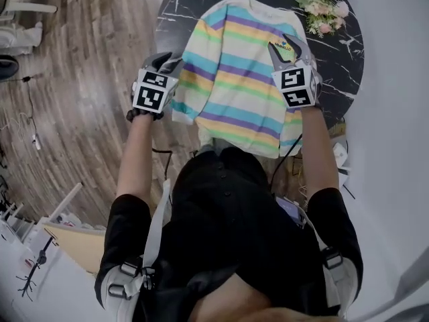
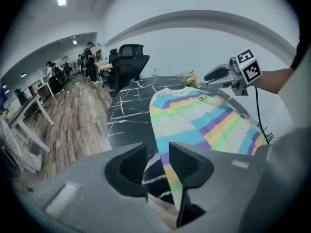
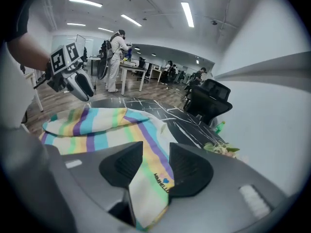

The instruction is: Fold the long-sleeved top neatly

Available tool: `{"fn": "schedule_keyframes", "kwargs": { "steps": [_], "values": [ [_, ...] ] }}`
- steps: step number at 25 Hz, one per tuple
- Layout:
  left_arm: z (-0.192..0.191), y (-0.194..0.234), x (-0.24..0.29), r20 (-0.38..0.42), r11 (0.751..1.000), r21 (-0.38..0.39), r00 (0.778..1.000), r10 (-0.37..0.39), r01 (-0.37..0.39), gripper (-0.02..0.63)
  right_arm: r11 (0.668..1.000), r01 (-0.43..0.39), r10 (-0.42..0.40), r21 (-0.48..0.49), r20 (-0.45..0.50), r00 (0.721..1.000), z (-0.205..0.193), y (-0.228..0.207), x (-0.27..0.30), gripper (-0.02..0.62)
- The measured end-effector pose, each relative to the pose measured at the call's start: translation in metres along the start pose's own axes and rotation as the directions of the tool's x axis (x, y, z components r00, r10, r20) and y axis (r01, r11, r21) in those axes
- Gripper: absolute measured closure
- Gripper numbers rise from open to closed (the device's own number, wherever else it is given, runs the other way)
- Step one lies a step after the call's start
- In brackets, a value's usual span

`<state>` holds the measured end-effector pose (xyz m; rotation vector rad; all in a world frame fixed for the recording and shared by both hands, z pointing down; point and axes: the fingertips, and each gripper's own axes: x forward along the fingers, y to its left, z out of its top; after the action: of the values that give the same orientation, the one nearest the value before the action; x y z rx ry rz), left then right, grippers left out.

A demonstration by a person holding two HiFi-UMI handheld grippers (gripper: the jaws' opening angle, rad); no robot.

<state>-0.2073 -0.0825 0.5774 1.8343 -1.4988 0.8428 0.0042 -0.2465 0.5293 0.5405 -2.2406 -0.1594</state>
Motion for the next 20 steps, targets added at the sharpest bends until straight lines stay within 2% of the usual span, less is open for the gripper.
{"fn": "schedule_keyframes", "kwargs": {
  "steps": [5,13,20],
  "values": [
    [-0.055,-0.013,-0.034,0.006,0.992,-0.129,1.000,-0.011,0.011,0.460,0.998,-0.053,0.053,-0.029,-0.004,0.999,0.007,0.048,-0.011,0.434],
    [-0.110,-0.042,-0.050,0.019,0.981,-0.186,0.999,-0.050,0.053,0.459,0.987,-0.141,0.140,-0.074,-0.021,0.990,0.006,0.122,-0.018,0.443],
    [-0.148,-0.064,-0.045,0.015,0.944,-0.307,0.992,-0.122,0.120,0.425,0.980,-0.183,0.179,-0.077,-0.058,0.982,-0.013,0.159,-0.033,0.448]
  ]
}}
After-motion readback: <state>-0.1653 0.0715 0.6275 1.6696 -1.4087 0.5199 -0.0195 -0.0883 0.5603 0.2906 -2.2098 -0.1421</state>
